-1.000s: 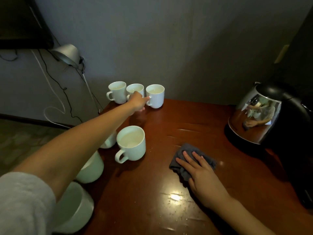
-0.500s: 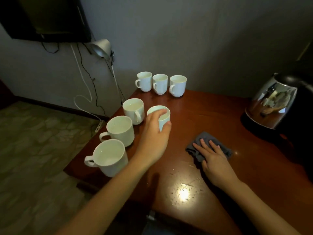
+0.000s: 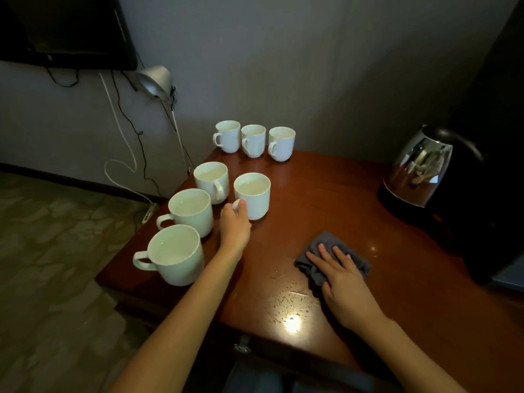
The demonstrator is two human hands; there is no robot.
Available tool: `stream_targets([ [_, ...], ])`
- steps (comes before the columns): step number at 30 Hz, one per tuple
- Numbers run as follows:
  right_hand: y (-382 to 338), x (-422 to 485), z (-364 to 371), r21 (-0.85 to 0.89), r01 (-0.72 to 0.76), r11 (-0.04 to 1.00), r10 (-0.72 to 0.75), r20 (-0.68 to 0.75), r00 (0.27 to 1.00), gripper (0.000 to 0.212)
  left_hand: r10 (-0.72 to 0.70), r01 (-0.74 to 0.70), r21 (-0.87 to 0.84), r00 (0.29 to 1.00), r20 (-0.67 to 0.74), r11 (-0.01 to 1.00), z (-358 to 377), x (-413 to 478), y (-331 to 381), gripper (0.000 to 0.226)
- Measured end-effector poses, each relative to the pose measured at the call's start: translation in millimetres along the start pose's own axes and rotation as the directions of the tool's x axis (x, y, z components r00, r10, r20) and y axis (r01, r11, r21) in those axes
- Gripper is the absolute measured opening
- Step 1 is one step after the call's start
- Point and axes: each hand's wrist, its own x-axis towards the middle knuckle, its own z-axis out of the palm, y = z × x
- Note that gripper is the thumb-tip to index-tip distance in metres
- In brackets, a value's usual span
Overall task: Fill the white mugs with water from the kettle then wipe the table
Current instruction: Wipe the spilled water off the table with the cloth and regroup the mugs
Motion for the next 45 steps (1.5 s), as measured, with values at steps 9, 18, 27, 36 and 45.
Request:
stream_targets([
  [9,0.9,-39.6,1.1,0.037,0.193,0.981,-0.196,0.115,0.974,0.063,-0.095,0.116,-0.238,0.990,0.100,0.964,-3.0,-1.6,2.8,0.035],
  [18,36.9,72.2,-16.8,0.090,0.114,0.989,-0.130,0.203,0.971,0.062,-0.159,0.221,-0.314,0.964,0.212,0.923,-51.5,-80.8,7.8,0.040],
  [27,-44.5,244.6,1.1,0.025,0.122,0.992,-0.123,0.340,0.932,0.051,-0.433,0.522,-0.416,0.852,0.294,0.745,-75.4,-129.2,1.8,0.034],
  [36,-39.0,125.2,10.5,0.215,0.538,0.815,-0.577,0.385,0.720,0.048,-0.366,0.466,-0.432,0.882,0.298,0.772,-93.0,-133.6,7.1,0.033],
  [45,7.2,177.5,-8.6,0.069,0.144,0.987,-0.157,0.245,0.957,0.054,-0.166,0.279,-0.449,0.947,0.275,0.849,-100.2,-136.8,30.8,0.046],
])
